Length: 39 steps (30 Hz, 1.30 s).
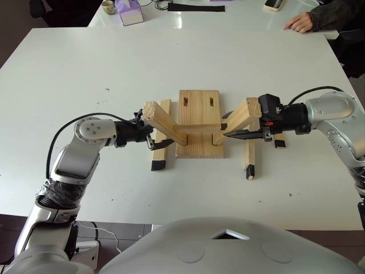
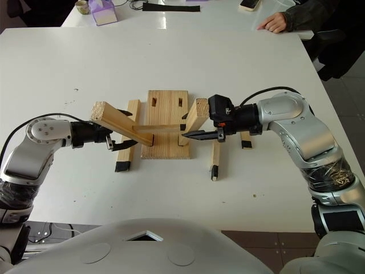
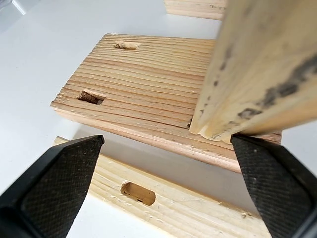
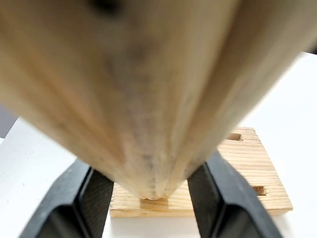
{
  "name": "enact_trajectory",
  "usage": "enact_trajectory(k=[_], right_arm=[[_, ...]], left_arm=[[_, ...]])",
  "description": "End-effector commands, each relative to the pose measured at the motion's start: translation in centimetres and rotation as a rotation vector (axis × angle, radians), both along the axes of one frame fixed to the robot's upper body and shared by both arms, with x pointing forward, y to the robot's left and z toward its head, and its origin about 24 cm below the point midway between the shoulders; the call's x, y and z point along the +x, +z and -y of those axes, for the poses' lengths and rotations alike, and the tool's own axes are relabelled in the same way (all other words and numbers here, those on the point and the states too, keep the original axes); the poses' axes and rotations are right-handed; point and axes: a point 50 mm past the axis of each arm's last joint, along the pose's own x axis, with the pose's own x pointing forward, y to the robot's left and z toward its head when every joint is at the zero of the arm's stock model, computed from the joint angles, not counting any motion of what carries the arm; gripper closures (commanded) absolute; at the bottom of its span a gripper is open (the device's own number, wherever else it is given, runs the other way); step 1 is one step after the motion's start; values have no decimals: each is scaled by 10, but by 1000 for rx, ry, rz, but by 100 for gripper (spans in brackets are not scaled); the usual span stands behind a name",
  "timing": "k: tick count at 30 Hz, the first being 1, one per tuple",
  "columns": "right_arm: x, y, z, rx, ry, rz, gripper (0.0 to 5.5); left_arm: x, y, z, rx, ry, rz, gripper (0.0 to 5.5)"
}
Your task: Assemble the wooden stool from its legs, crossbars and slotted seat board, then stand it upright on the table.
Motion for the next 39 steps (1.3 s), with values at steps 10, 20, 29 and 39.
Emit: enact_trajectory(k=[10, 20, 29, 39], right_arm=[[-10, -37, -10, 64, -47, -334, 253], [-3, -25, -1, 57, -119, -244, 121], [-38, -15, 27, 95, -271, -186, 121], [-88, 7, 51, 262, -703, -83, 199]], left_arm=[[-29, -18, -13, 54, -211, -110, 10], [-24, -7, -22, -20, -121, -66, 10], [-56, 17, -41, -158, 14, -77, 10], [-85, 4, -45, -406, 511, -63, 10]])
